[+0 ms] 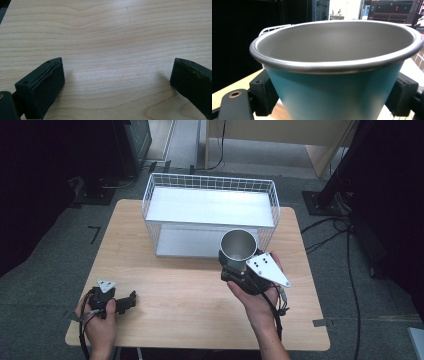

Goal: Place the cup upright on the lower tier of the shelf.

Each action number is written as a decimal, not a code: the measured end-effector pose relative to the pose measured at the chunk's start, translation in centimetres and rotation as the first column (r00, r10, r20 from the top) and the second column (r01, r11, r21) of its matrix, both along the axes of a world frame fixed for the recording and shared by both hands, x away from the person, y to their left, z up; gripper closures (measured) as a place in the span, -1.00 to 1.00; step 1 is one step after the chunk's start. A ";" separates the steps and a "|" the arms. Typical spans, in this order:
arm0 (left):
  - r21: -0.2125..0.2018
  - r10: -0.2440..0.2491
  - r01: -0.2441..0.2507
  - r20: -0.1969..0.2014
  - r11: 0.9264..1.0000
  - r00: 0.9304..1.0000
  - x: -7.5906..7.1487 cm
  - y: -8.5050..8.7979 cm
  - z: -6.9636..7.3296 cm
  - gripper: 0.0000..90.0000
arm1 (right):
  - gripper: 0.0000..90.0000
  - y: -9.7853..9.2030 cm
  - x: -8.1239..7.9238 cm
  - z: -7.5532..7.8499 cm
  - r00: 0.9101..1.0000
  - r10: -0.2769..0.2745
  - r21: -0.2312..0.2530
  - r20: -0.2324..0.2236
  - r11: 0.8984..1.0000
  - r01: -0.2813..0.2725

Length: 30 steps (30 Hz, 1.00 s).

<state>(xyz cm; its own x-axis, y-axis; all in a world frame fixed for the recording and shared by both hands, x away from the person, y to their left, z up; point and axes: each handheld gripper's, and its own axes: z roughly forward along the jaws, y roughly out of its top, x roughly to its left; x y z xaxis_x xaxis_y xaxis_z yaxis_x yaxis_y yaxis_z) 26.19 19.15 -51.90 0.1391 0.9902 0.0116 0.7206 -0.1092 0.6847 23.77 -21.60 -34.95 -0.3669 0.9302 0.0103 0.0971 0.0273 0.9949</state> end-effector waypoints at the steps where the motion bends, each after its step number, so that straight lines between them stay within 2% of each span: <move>1: 0.000 0.000 0.000 0.000 1.000 1.000 0.0 0.0 0.0 -1.00 | -0.67 0.0 0.0 0.0 1.000 0.000 0.000 0.000 1.000 0.000; 6: 0.000 0.000 0.000 0.000 1.000 1.000 0.0 0.0 0.0 -1.00 | -0.67 -0.1 0.9 1.2 1.000 -0.015 0.011 0.027 1.000 0.015; 15: 0.000 0.000 0.000 0.000 1.000 1.000 0.0 0.0 0.0 -1.00 | -0.67 0.3 2.3 2.4 0.997 -0.033 0.010 0.063 0.999 0.033; 19: 0.000 0.000 0.000 0.000 1.000 1.000 0.0 0.0 0.0 -1.00 | -0.66 0.4 3.1 2.7 0.997 -0.043 0.008 0.070 0.999 0.043; 25: 0.000 0.000 0.000 0.000 1.000 1.000 0.0 0.0 0.0 -1.00 | -0.67 0.6 4.5 3.1 0.996 -0.049 0.031 0.073 0.998 0.047; 30: 0.000 0.000 0.000 0.000 1.000 1.000 0.0 0.0 0.0 -1.00 | -0.67 0.6 6.1 3.5 0.995 -0.066 0.039 0.080 0.997 0.063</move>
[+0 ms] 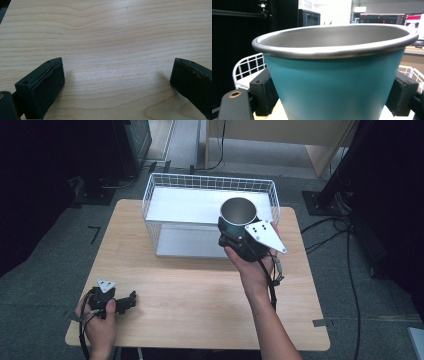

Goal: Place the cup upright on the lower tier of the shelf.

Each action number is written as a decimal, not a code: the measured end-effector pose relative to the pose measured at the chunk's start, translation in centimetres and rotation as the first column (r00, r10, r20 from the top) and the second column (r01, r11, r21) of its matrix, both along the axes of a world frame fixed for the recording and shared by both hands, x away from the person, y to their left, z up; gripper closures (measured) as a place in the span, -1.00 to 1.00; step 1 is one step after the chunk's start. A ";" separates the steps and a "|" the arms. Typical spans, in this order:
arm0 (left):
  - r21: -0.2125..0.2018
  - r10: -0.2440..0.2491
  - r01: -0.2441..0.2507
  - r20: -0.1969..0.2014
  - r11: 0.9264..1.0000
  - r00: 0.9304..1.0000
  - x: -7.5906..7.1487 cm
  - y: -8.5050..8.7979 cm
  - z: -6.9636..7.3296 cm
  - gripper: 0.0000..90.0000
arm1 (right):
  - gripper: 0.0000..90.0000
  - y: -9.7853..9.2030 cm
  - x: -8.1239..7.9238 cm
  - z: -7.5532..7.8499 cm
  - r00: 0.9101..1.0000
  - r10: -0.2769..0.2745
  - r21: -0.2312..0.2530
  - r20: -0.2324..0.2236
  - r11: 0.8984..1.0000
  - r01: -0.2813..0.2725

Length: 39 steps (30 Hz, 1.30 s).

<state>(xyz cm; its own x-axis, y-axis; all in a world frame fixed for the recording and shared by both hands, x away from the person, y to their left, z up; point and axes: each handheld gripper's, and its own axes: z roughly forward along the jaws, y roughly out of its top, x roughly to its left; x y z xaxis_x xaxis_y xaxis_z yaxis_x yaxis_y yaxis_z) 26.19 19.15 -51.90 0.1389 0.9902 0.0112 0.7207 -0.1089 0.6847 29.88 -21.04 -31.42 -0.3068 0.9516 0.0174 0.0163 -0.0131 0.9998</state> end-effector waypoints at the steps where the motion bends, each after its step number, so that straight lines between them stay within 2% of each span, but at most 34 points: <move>1: 0.000 0.000 0.000 0.000 1.000 1.000 0.0 0.0 0.0 -1.00 | -0.67 0.0 0.3 0.1 1.000 -0.005 0.001 0.001 1.000 0.005; 13: 0.000 0.000 0.000 0.000 1.000 1.000 0.0 0.0 0.0 -1.00 | -0.67 0.2 3.4 0.8 0.999 -0.034 -0.017 0.012 0.999 0.034; 21: 0.000 0.000 0.000 0.001 1.000 1.000 0.0 0.0 0.0 -1.00 | -0.67 0.5 6.1 0.1 0.998 -0.047 0.009 -0.029 0.999 0.048; 24: -0.002 0.001 -0.001 0.000 1.000 1.000 0.0 0.0 0.0 -1.00 | -0.67 0.6 7.7 -0.2 0.998 -0.050 0.022 -0.041 0.998 0.051; 33: -0.001 0.000 0.000 0.000 1.000 1.000 0.0 0.0 0.0 -1.00 | -0.67 1.6 10.2 -0.3 0.997 -0.061 0.028 -0.056 0.998 0.062; 39: -0.003 0.002 -0.002 0.001 1.000 1.000 0.0 0.0 0.0 -1.00 | -0.67 2.3 11.3 -0.6 0.996 -0.069 0.020 -0.058 0.997 0.070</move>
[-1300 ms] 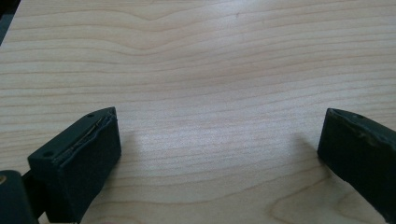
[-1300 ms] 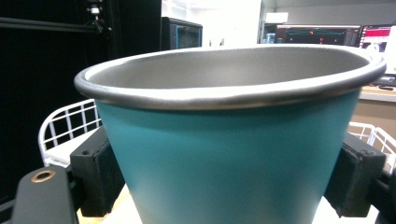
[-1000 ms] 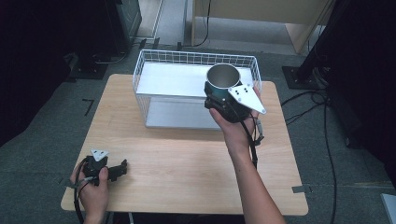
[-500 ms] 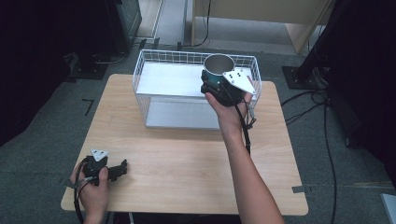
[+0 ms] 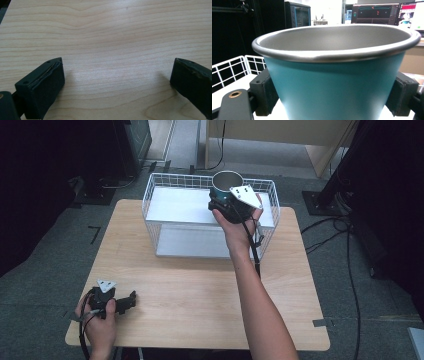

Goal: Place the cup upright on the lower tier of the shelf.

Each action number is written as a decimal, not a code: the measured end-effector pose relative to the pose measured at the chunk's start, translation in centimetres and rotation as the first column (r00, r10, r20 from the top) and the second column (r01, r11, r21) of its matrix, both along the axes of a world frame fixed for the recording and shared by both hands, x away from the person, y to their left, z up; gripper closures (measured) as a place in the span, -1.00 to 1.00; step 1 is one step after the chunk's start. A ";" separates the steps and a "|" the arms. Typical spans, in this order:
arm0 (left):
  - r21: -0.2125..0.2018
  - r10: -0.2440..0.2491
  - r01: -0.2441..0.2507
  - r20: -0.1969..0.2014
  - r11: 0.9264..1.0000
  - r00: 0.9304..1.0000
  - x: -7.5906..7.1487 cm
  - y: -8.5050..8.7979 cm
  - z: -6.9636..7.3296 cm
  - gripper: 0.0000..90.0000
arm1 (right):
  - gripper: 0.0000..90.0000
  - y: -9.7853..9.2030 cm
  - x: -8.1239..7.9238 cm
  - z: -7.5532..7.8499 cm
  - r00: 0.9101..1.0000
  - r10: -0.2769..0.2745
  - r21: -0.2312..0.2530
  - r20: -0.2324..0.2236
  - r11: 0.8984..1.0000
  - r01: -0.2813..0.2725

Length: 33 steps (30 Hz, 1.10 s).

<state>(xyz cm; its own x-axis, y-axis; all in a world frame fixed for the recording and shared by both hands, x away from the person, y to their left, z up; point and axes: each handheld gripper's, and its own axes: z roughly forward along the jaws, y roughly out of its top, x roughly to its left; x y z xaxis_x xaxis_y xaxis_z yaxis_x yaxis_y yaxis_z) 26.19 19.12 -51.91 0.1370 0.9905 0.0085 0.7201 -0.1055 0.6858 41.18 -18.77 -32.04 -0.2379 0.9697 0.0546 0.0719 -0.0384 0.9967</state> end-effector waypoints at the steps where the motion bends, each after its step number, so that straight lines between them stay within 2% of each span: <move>1: 0.000 0.000 0.000 0.000 1.000 1.000 0.0 0.0 0.0 -1.00 | -0.67 0.1 0.2 -0.1 1.000 -0.001 0.002 0.000 1.000 0.001; 13: -0.001 0.000 0.000 0.000 1.000 1.000 0.0 0.0 0.0 -1.00 | -0.67 0.4 1.7 -0.7 0.999 -0.027 0.012 -0.026 1.000 0.027; 26: -0.001 0.000 0.000 0.000 1.000 1.000 0.0 0.0 0.0 -1.00 | -0.69 0.6 1.8 -0.7 0.999 -0.005 0.013 -0.036 1.000 0.005; 28: -0.001 0.000 0.000 0.000 1.000 1.000 0.0 0.0 0.0 -1.00 | -0.71 0.5 1.8 -0.6 0.999 0.000 0.014 -0.041 1.000 0.001; 29: -0.001 0.000 0.000 0.000 1.000 1.000 0.0 0.0 0.0 -1.00 | -0.83 0.5 1.7 -0.5 0.998 0.026 0.024 -0.056 0.999 -0.024; 31: -0.001 0.000 0.000 0.000 1.000 1.000 0.0 0.0 0.0 -1.00 | -0.86 0.5 1.7 -0.4 0.998 0.030 0.022 -0.060 0.999 -0.029; 33: -0.001 0.000 0.000 0.000 1.000 1.000 0.0 0.0 0.0 -1.00 | -0.93 0.6 1.6 -0.4 0.997 0.029 0.005 -0.073 1.000 -0.028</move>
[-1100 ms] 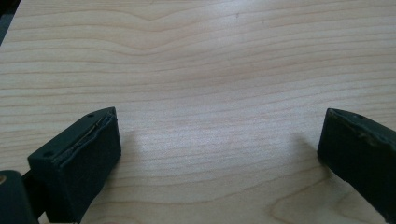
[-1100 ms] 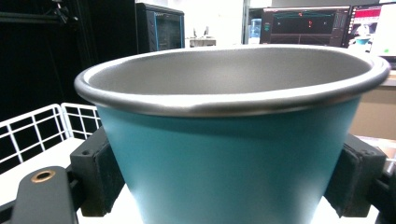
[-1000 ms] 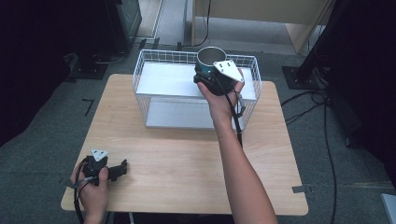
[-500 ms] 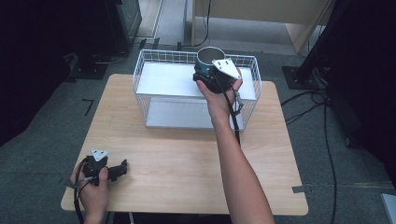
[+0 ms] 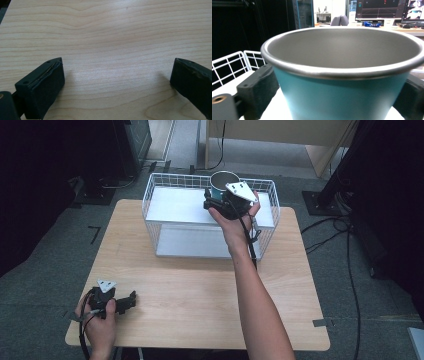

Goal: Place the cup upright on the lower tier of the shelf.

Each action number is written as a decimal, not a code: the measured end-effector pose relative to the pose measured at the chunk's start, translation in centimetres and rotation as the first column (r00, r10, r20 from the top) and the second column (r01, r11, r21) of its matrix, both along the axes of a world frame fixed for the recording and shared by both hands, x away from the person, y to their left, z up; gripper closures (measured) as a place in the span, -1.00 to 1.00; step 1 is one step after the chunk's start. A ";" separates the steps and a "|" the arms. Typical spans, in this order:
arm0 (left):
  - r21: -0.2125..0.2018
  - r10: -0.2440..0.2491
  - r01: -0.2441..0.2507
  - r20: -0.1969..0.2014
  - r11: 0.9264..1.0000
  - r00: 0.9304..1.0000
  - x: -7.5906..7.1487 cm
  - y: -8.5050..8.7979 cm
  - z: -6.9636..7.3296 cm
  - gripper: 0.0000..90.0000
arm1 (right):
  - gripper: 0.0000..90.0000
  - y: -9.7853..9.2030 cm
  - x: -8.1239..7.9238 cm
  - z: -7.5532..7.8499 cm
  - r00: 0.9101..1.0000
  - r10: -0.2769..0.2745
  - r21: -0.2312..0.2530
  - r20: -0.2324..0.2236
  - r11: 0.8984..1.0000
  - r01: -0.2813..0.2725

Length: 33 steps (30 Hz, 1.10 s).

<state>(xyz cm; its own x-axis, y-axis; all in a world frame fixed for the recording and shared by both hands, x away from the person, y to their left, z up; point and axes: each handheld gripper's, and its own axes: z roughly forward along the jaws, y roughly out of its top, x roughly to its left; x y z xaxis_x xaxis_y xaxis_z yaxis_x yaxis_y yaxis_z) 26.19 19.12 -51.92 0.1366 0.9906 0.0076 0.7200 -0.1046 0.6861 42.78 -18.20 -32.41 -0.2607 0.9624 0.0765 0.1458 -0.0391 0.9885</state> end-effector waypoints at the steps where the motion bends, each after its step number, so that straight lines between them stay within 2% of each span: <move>1: 0.000 0.000 0.000 0.000 1.000 1.000 0.0 0.0 0.0 -1.00 | -0.94 0.0 -0.1 0.0 1.000 -0.003 0.001 -0.002 1.000 0.003; 7: 0.000 0.000 0.000 0.000 1.000 1.000 0.0 0.0 0.0 -1.00 | -0.96 -0.1 -0.4 0.0 1.000 -0.007 0.009 -0.007 1.000 0.007; 17: 0.003 -0.001 0.001 -0.001 1.000 1.000 0.0 0.0 0.0 -1.00 | -0.96 -0.4 -1.6 -0.4 1.000 0.002 -0.011 0.003 1.000 -0.002; 33: 0.002 -0.001 0.001 -0.001 1.000 1.000 0.0 0.0 0.0 -1.00 | -0.96 -1.7 -4.2 -1.2 1.000 0.017 -0.011 0.015 1.000 -0.017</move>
